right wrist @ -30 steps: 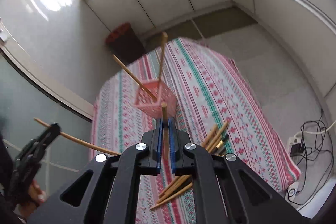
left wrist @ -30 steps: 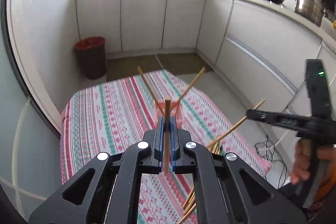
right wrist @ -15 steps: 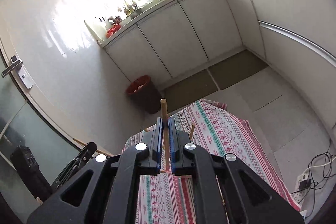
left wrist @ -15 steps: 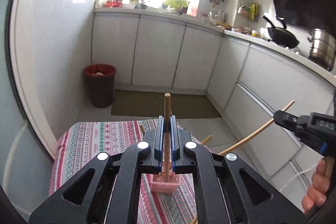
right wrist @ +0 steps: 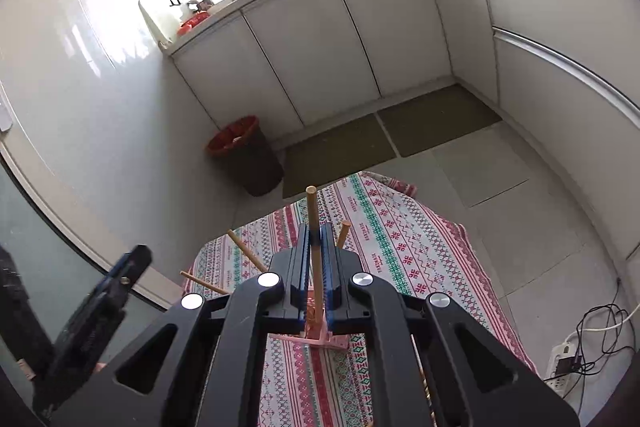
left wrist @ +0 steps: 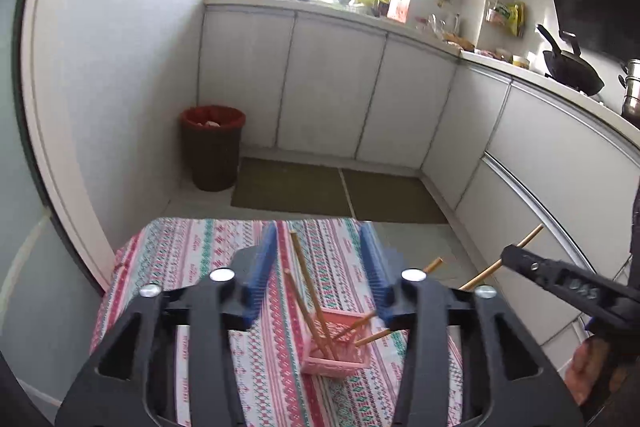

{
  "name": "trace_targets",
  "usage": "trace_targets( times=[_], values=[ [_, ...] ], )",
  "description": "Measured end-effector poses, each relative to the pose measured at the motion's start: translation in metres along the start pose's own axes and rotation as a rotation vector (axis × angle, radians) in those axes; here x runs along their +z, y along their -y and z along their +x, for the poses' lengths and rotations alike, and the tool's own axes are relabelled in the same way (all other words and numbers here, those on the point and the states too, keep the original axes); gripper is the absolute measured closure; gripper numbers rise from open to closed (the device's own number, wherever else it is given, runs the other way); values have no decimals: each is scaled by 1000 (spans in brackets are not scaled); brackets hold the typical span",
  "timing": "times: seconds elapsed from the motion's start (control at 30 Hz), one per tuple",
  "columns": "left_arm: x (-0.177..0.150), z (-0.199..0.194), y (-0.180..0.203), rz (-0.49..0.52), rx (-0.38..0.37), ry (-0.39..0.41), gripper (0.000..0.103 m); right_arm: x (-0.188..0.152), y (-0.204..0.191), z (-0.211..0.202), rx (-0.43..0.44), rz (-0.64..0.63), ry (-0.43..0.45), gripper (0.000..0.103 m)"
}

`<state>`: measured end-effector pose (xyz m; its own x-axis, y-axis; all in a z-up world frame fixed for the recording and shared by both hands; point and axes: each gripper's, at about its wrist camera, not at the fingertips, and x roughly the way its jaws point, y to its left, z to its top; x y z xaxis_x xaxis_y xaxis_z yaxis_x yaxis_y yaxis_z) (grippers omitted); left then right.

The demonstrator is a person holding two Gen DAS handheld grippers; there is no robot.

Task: Organize utensils
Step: 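Lower the left tool's chopstick into the basket and open while the right tool carries its chopstick over, then open the right tool to drop its chopstick into the basket while the left tool returns to the pile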

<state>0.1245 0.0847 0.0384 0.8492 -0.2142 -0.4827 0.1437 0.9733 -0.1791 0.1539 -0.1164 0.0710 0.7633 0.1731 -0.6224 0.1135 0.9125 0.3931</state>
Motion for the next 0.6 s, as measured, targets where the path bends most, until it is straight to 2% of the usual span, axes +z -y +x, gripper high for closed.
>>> trace_targets(
  times=[0.1,0.17,0.23,0.37,0.47,0.53,0.6],
  values=[
    [-1,-1,-3,12,7,-13,60,-4,-6,9,18,-5,-8,97],
    [-2,0,-4,18,19,-14,60,-6,-11,18,33,-21,-35,90],
    [-4,-2,-4,33,33,-12,60,-10,-14,25,42,-28,-63,61],
    [-5,-7,-3,58,58,-1,55,-17,-19,16,-5,-61,-39,58],
    [-6,-12,-3,68,75,11,46,-19,-17,3,-46,-63,2,44],
    [-8,-17,-1,81,81,16,44,-21,-12,-6,-71,-56,29,30],
    [-11,-20,3,110,92,12,39,-23,-5,-12,-100,-54,40,24]
  ],
)
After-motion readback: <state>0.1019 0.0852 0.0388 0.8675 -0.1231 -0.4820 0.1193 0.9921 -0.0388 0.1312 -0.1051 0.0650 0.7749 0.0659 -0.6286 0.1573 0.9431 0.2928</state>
